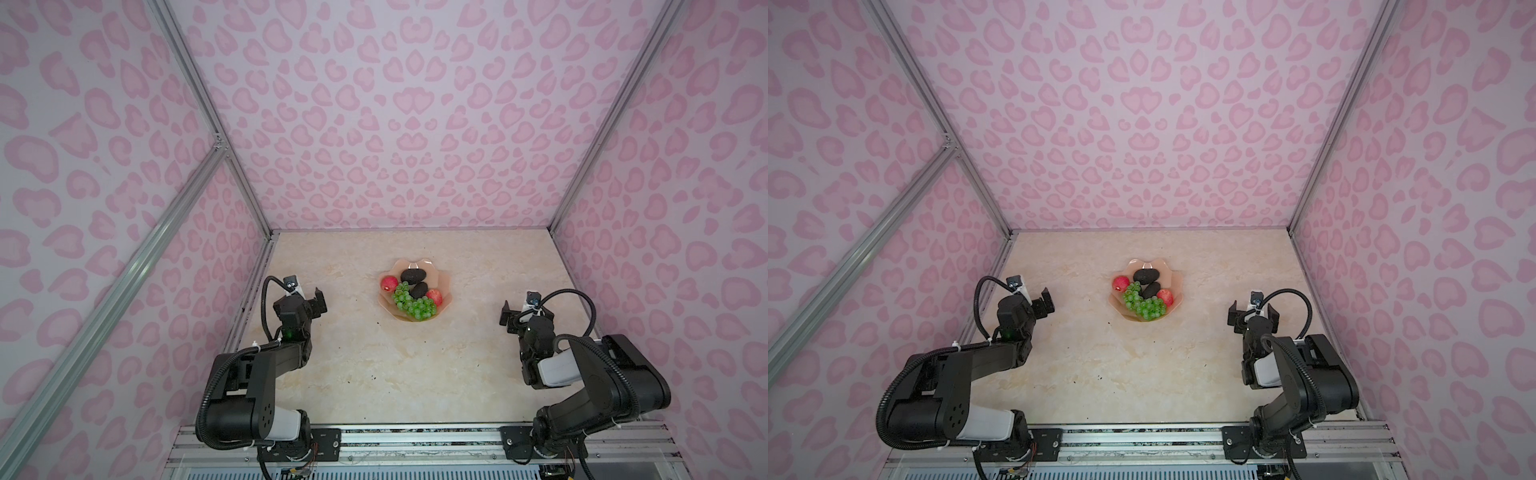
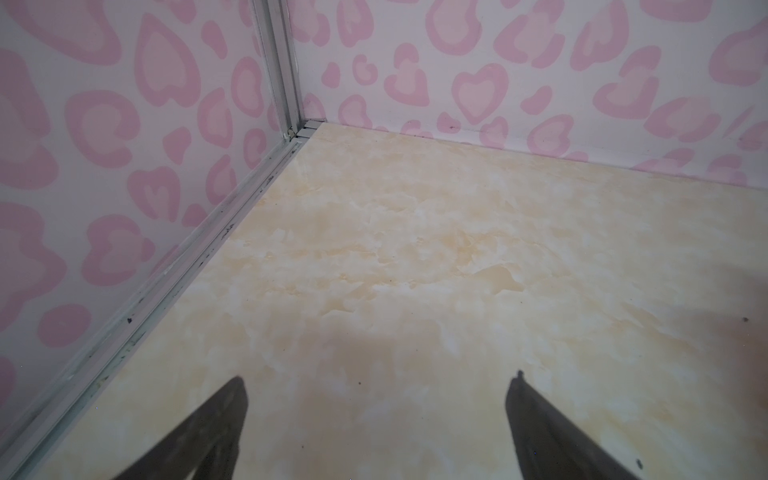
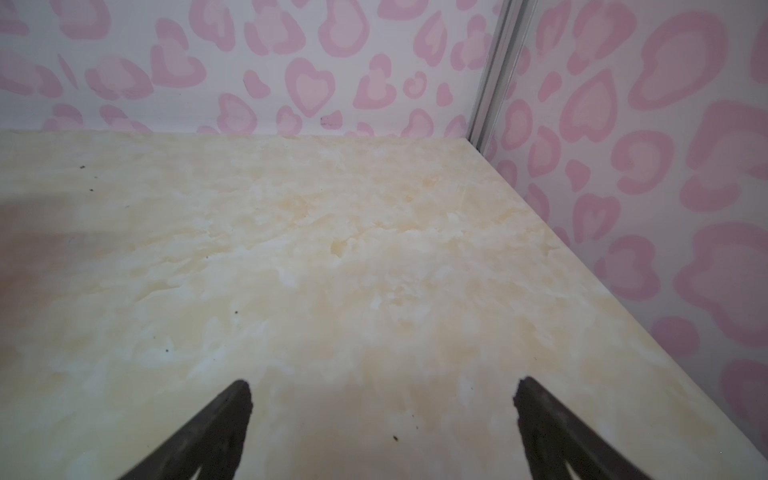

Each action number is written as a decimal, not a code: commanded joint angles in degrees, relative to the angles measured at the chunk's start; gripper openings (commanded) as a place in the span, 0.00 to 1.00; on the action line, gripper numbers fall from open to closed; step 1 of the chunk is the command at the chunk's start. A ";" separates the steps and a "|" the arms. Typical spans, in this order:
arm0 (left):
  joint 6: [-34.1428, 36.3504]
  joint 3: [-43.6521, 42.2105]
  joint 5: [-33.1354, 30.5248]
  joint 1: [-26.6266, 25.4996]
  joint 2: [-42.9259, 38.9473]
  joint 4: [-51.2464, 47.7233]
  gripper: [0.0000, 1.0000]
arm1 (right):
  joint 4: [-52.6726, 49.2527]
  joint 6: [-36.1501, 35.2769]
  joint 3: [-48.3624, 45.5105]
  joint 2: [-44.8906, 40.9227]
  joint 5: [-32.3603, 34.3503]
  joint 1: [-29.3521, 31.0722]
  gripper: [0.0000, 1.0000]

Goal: Place and organize the fake fruits in the fruit bowl

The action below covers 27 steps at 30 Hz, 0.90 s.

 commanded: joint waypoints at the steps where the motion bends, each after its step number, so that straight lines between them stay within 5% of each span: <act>1: 1.11 13.75 1.74 -0.05 6.59 -17.18 0.97 | 1.02 -0.81 1.25 -1.17 -0.65 0.08 0.99; 4: -0.49 44.24 0.42 -0.11 29.13 -53.71 0.97 | 0.33 -1.05 1.48 -1.36 -0.70 0.19 0.99; 7: -3.89 83.57 -9.01 -4.61 53.91 -89.73 0.98 | 0.95 -1.31 1.38 -1.07 -0.48 0.34 0.99; 9: -10.02 108.74 -23.31 -8.26 68.07 -108.51 0.98 | 0.20 -1.13 1.36 -1.53 -0.32 0.43 0.99; 11: -9.20 123.66 -34.40 -11.25 77.64 -115.82 0.98 | 0.69 -1.53 0.90 -1.75 -0.75 0.57 0.99; 14: -4.83 124.34 -49.94 -16.01 82.00 -112.74 0.98 | -1.20 -1.98 1.87 -1.85 -0.84 0.61 0.99; 18: -1.70 122.36 -60.89 -19.22 84.14 -109.74 0.98 | -3.88 -0.90 3.36 -1.81 2.64 0.88 0.99; 27: -1.34 111.37 -53.49 -18.24 76.41 -104.02 0.98 | -11.80 1.13 8.05 -1.05 7.90 1.10 0.99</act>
